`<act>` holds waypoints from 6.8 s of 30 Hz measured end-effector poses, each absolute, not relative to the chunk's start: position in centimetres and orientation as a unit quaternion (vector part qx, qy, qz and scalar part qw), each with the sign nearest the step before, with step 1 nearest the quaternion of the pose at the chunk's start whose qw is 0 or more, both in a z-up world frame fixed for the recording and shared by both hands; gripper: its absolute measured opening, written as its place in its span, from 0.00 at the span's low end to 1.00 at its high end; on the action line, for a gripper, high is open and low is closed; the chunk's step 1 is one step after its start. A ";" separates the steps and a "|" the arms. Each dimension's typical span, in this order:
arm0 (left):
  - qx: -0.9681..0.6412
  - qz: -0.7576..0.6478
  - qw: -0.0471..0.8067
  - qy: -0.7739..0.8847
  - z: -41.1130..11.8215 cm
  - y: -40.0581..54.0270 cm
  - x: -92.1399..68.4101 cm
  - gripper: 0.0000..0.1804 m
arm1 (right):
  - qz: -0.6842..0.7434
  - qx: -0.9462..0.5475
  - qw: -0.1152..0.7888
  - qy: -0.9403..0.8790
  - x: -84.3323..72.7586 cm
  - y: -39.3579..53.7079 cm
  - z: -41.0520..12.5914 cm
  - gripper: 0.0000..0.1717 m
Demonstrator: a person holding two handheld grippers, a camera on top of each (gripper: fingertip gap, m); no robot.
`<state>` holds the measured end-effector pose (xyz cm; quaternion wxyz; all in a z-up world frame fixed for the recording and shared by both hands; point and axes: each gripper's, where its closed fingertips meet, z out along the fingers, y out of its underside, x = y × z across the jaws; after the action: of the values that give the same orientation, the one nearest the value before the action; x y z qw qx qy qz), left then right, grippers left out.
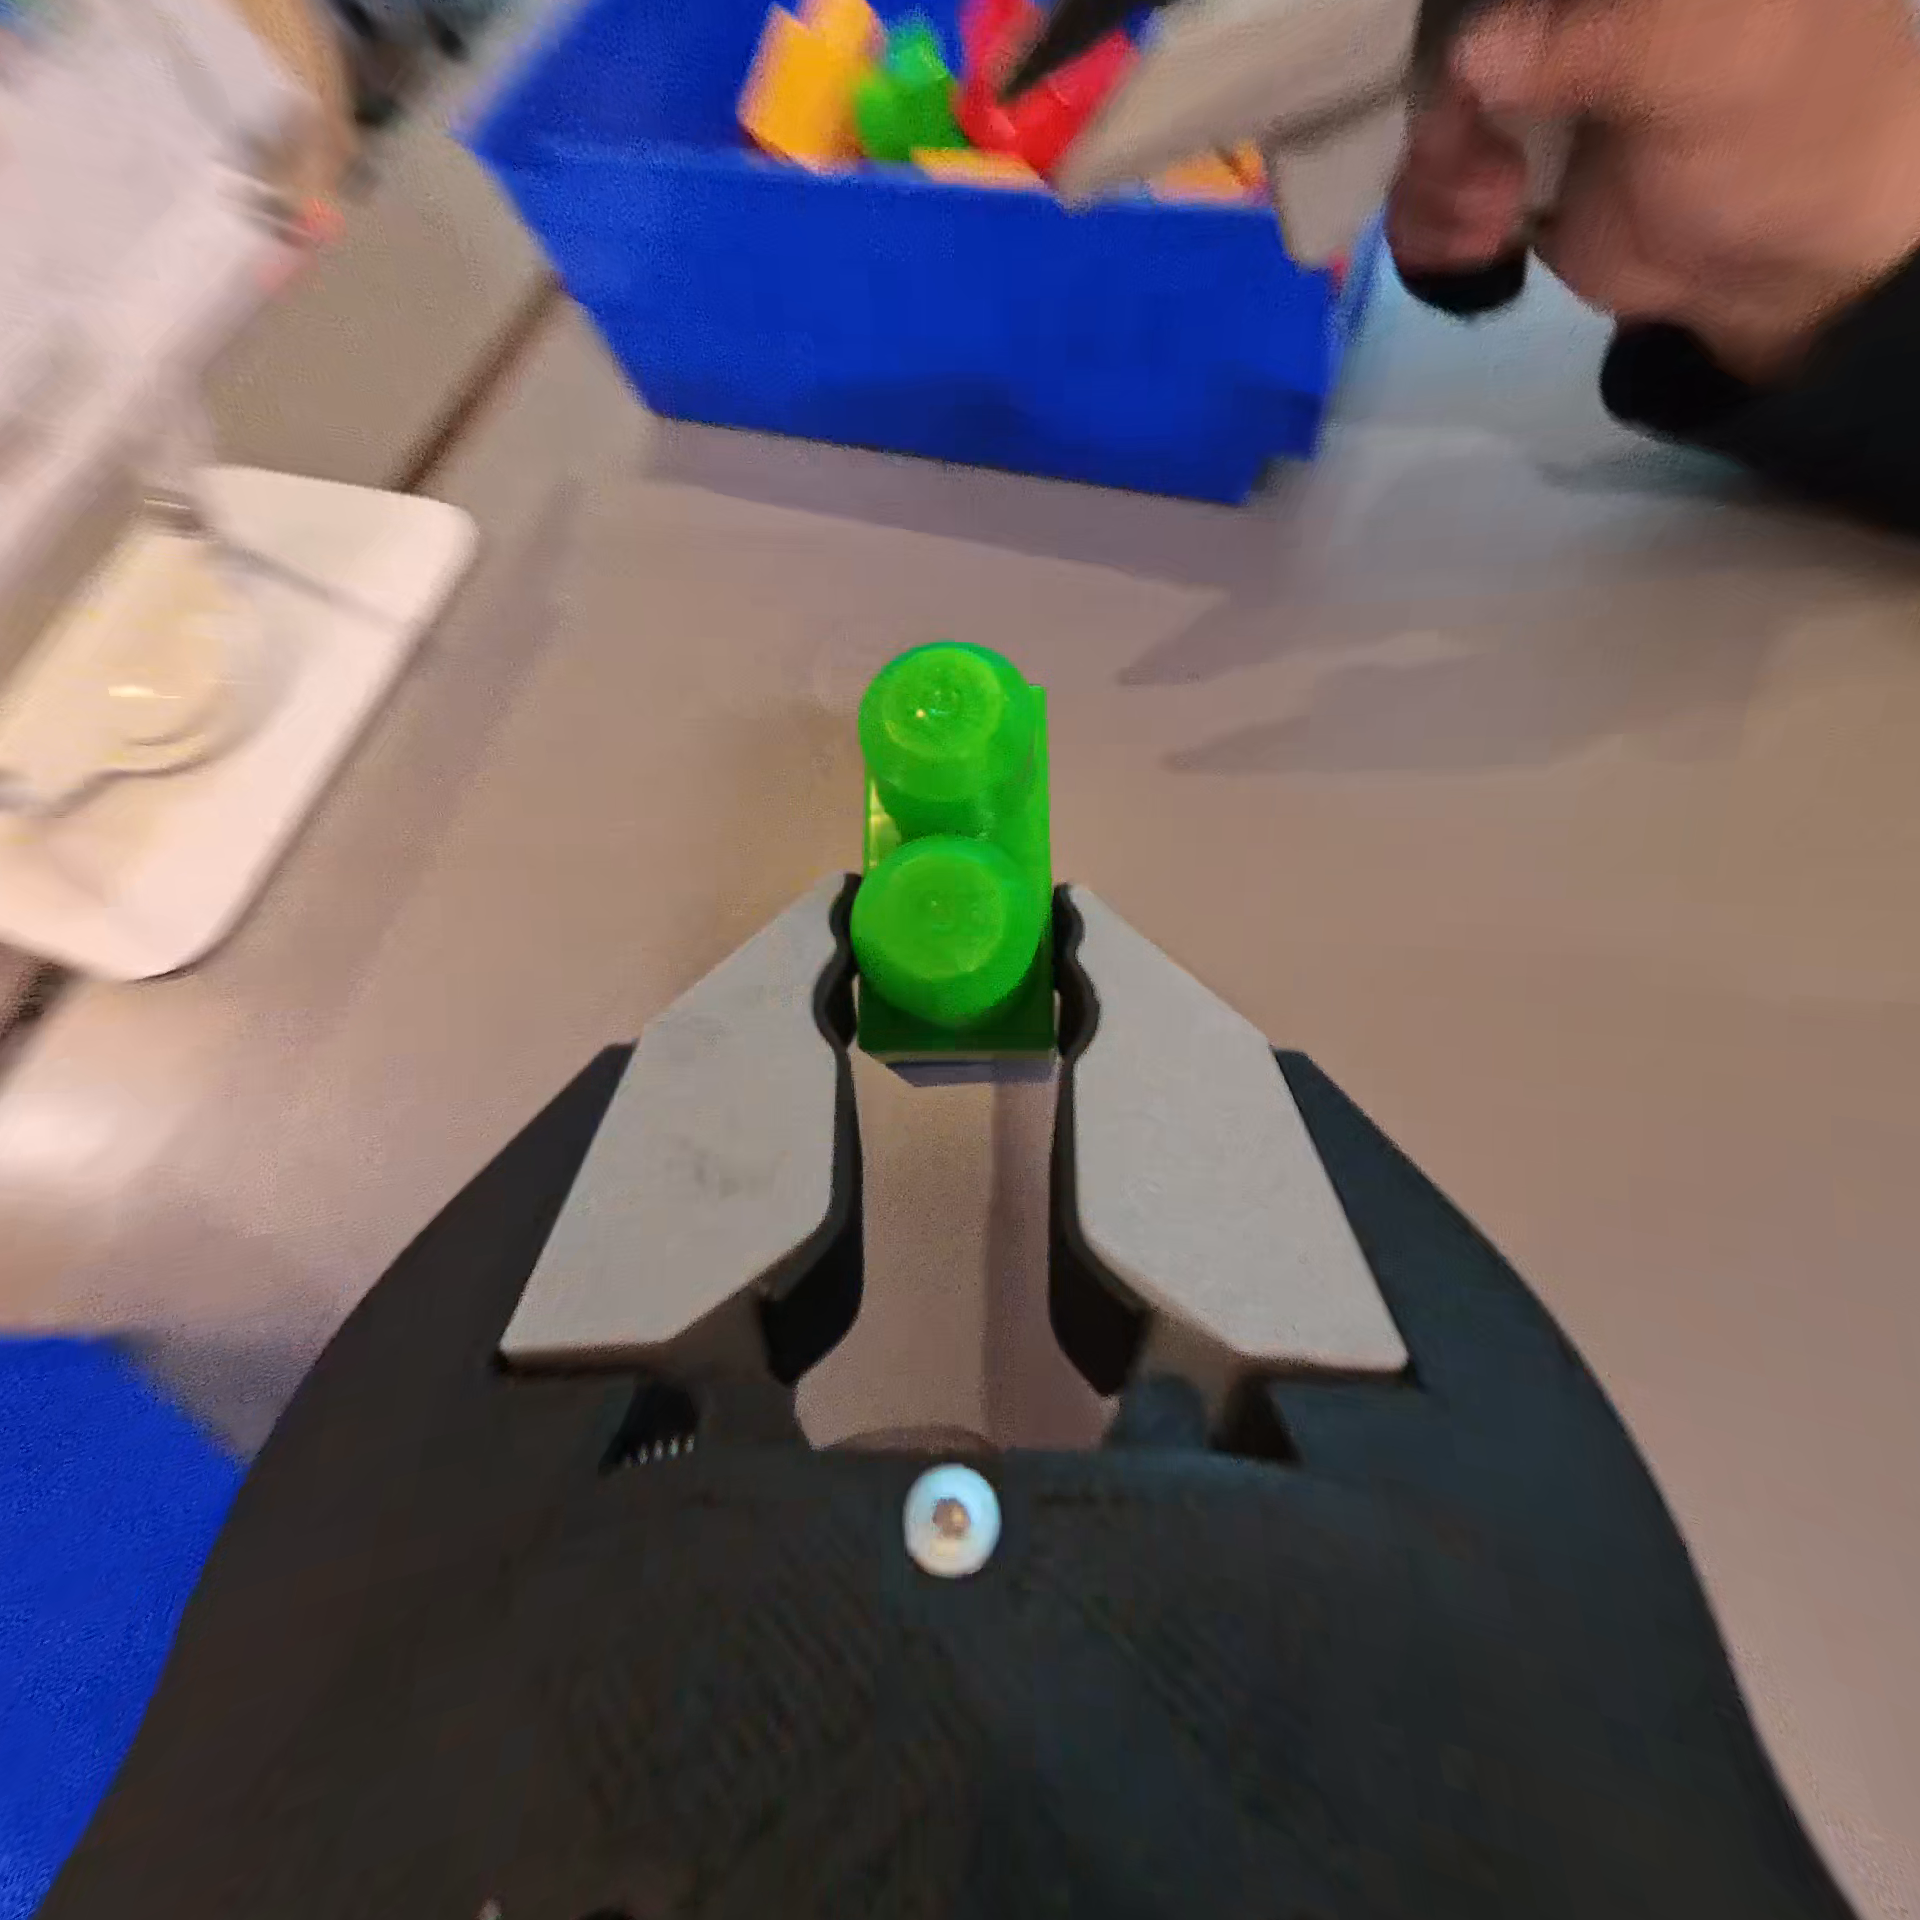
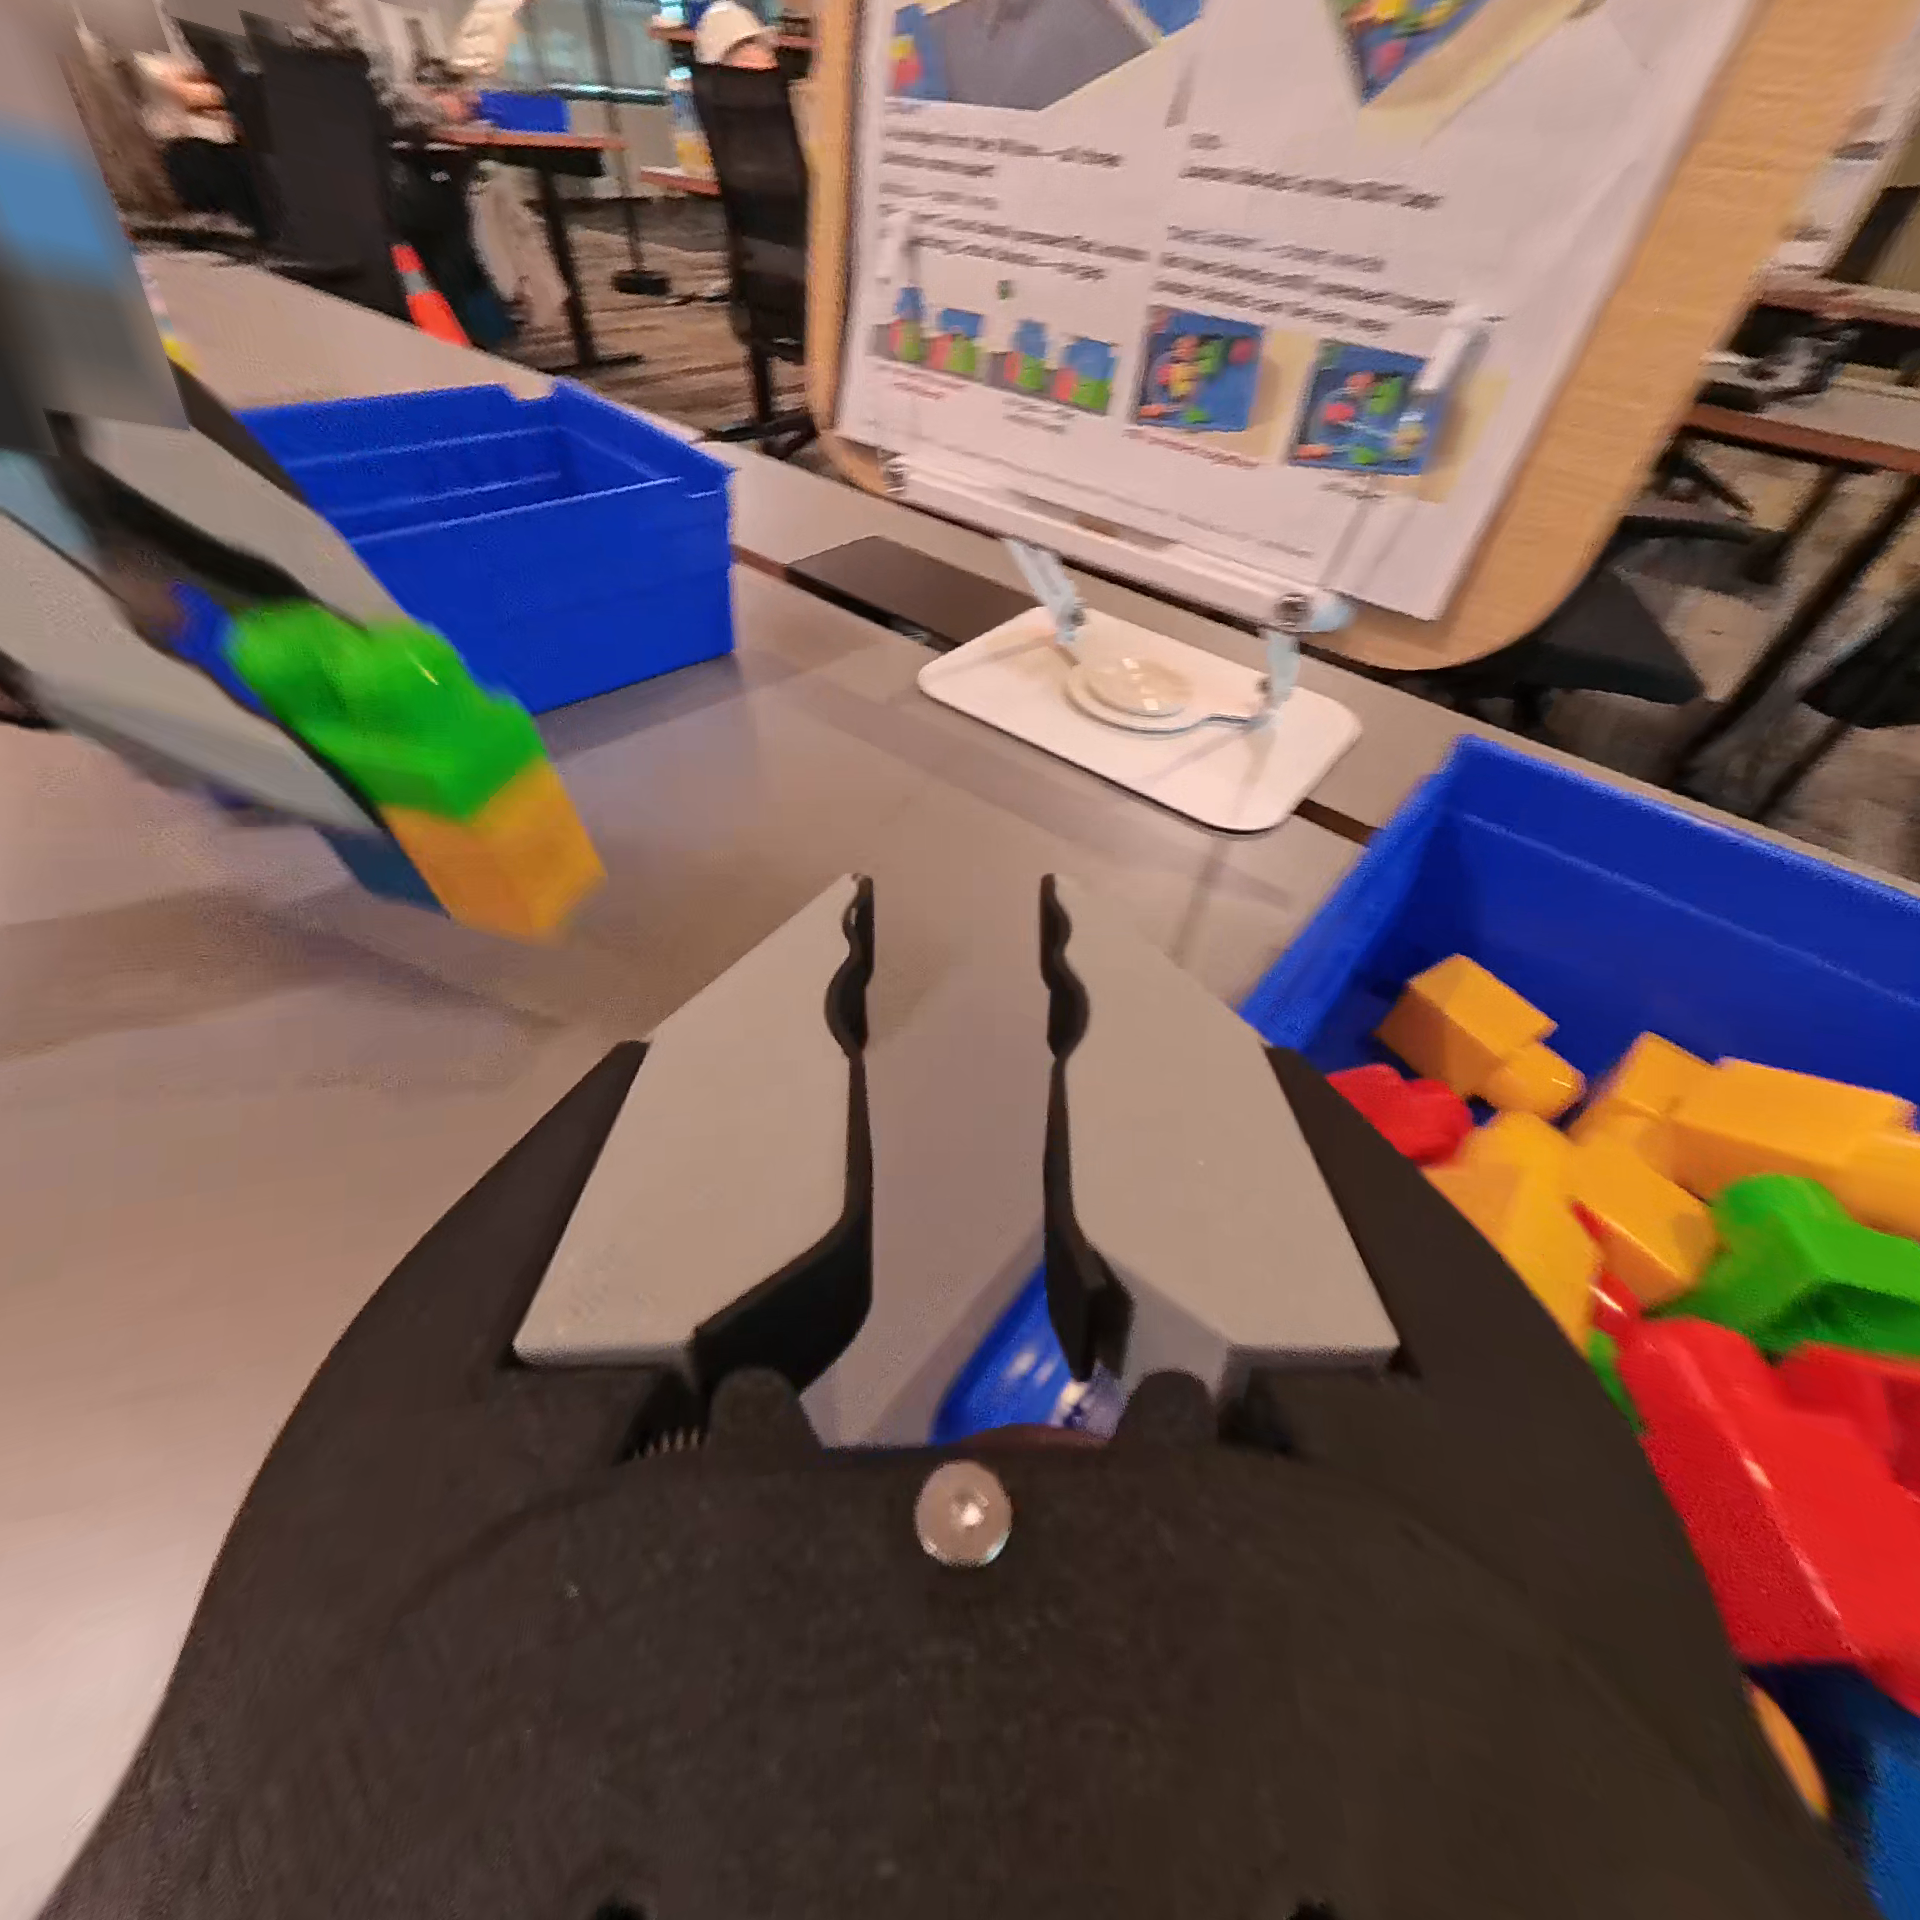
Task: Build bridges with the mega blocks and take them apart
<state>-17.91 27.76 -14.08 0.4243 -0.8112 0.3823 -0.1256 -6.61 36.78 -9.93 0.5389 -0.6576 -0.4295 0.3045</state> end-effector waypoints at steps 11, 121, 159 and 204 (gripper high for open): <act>-0.813 -0.123 0.384 0.419 -19.9 28.9 -13.3 0.25 | 0.301 -0.641 0.440 -0.553 -10.8 31.9 -15.0 0.11; -0.818 -0.006 0.479 0.318 -19.1 32.2 -13.6 0.49 | 0.513 -0.678 0.376 -0.369 -13.7 31.6 -13.1 0.19; -0.891 0.144 0.430 0.025 -12.0 22.8 -32.9 0.41 | 0.249 -0.764 0.462 -0.375 -3.1 39.7 -11.6 0.35; -0.863 -0.004 0.504 -0.005 -5.3 4.7 -41.5 0.12 | 0.286 -0.663 0.369 -0.585 -33.6 11.1 -12.3 0.15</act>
<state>-41.48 4.72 -5.26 0.5043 -0.8635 -0.0053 -0.0044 -33.64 11.08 -12.32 0.3690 -0.6630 -0.5851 0.2862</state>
